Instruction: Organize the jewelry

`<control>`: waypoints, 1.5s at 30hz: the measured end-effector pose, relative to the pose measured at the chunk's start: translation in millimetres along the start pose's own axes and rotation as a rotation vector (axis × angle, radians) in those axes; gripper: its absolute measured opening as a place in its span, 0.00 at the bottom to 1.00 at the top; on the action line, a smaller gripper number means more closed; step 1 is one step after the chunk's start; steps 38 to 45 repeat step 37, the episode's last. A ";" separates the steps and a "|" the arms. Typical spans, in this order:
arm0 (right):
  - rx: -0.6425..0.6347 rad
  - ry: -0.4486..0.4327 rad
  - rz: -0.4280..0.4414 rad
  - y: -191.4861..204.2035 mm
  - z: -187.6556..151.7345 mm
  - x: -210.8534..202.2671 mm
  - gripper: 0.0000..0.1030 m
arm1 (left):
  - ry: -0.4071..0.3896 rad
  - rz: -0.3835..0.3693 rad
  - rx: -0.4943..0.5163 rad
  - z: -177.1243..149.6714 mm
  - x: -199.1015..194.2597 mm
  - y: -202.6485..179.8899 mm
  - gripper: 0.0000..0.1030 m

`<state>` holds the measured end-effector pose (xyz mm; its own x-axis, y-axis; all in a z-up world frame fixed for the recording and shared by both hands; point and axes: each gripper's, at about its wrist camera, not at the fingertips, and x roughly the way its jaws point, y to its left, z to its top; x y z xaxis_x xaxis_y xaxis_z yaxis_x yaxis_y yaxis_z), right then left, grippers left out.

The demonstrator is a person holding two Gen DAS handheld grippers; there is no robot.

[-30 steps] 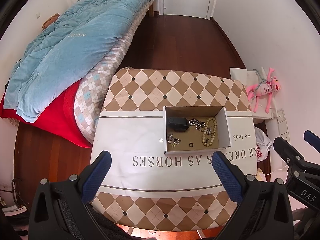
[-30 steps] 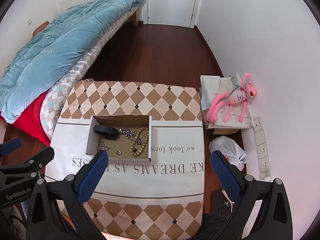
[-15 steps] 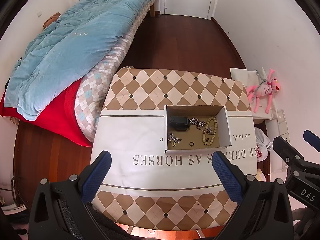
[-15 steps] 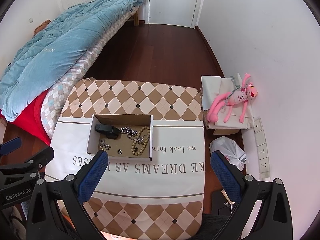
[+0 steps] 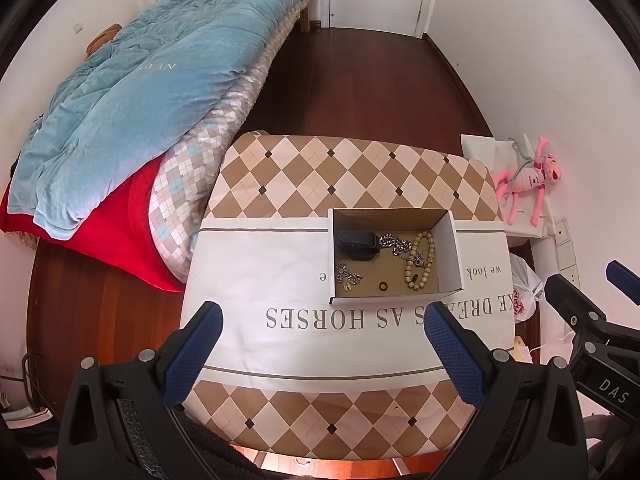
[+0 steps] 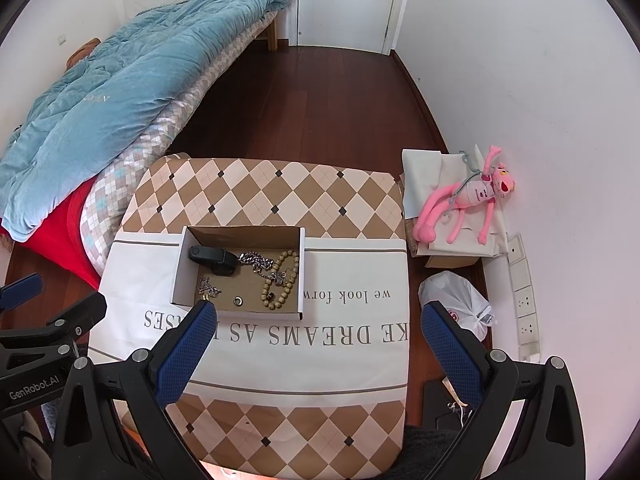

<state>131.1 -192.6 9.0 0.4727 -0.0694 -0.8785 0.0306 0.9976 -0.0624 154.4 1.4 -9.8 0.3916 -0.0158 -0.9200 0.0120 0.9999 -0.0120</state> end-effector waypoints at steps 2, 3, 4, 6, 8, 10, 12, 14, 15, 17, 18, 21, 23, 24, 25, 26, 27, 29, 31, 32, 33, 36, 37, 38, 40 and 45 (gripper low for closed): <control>0.000 0.000 0.000 0.9 0.0 0.1 1.00 | 0.000 0.001 -0.001 -0.2 0.1 -0.1 1.00; 0.001 0.001 0.001 0.5 -0.2 -0.1 1.00 | 0.000 0.001 -0.001 -0.5 0.0 -0.4 1.00; 0.002 -0.001 -0.001 1.0 0.1 0.0 1.00 | 0.000 0.001 0.000 -0.4 0.1 -0.2 1.00; -0.001 0.000 -0.002 0.9 0.1 0.0 1.00 | 0.000 0.000 -0.001 -0.3 0.0 0.0 1.00; 0.000 0.000 -0.002 1.2 0.3 0.1 1.00 | 0.000 0.000 -0.001 -0.6 0.4 0.4 1.00; 0.000 -0.001 0.000 1.1 0.2 0.1 1.00 | 0.000 0.002 -0.002 -0.7 0.3 0.5 1.00; 0.001 0.000 -0.002 0.8 0.1 -0.1 1.00 | 0.001 -0.001 -0.001 -0.6 0.3 0.5 1.00; 0.000 0.000 0.000 1.1 0.2 -0.1 1.00 | 0.000 -0.001 -0.002 -1.3 0.8 1.0 1.00; -0.001 -0.001 -0.001 0.1 -0.4 0.5 1.00 | 0.001 -0.001 -0.002 -1.2 0.9 1.3 1.00; -0.001 0.000 0.001 0.1 -0.4 0.5 1.00 | 0.003 -0.004 -0.005 -1.5 1.1 1.5 1.00; -0.001 0.000 0.001 -0.3 -0.6 0.2 1.00 | 0.004 -0.005 -0.005 -1.6 1.1 1.0 1.00; 0.000 0.000 0.000 0.2 -0.4 0.2 1.00 | 0.008 -0.004 -0.009 -1.5 1.1 1.9 1.00; 0.000 0.000 0.000 0.6 -0.1 0.4 1.00 | 0.007 -0.003 -0.007 -1.3 1.2 1.9 1.00; 0.000 0.000 0.000 0.7 -0.2 0.4 1.00 | 0.008 -0.003 -0.006 -1.3 1.3 2.2 1.00; 0.001 0.000 0.000 0.3 -0.4 0.1 1.00 | 0.008 -0.004 -0.008 -1.0 1.2 2.0 1.00; 0.000 0.000 -0.001 0.6 -0.4 0.2 1.00 | 0.007 -0.004 -0.009 -1.1 1.2 2.1 1.00; 0.000 0.001 0.000 0.7 -0.2 0.4 1.00 | 0.007 -0.005 -0.008 -1.2 1.4 1.9 1.00; -0.001 0.000 0.000 0.6 -0.4 0.2 1.00 | 0.009 -0.004 -0.008 -0.8 1.6 1.0 1.00; 0.000 0.000 0.001 0.6 -0.5 0.2 1.00 | 0.010 -0.004 -0.008 -1.0 1.8 0.8 1.00; -0.001 0.000 -0.001 0.9 -0.4 0.3 1.00 | 0.009 -0.006 -0.009 -0.9 1.6 0.6 1.00; -0.001 0.000 0.000 0.9 -0.6 0.2 1.00 | 0.008 -0.008 -0.011 -1.3 1.7 0.5 1.00; -0.002 0.003 0.003 -0.5 -2.5 1.2 1.00 | 0.004 -0.004 -0.012 -1.8 1.6 -0.3 1.00; -0.002 0.004 0.004 -0.9 -3.7 1.3 1.00 | 0.006 -0.004 -0.012 -1.6 1.8 -1.0 1.00; -0.002 0.004 0.004 -0.9 -3.7 1.3 1.00 | 0.006 -0.004 -0.012 -1.6 1.8 -1.0 1.00; -0.002 0.004 0.004 -0.9 -3.7 1.3 1.00 | 0.006 -0.004 -0.012 -1.6 1.8 -1.0 1.00; -0.002 0.004 0.004 -0.9 -3.7 1.3 1.00 | 0.006 -0.004 -0.012 -1.6 1.8 -1.0 1.00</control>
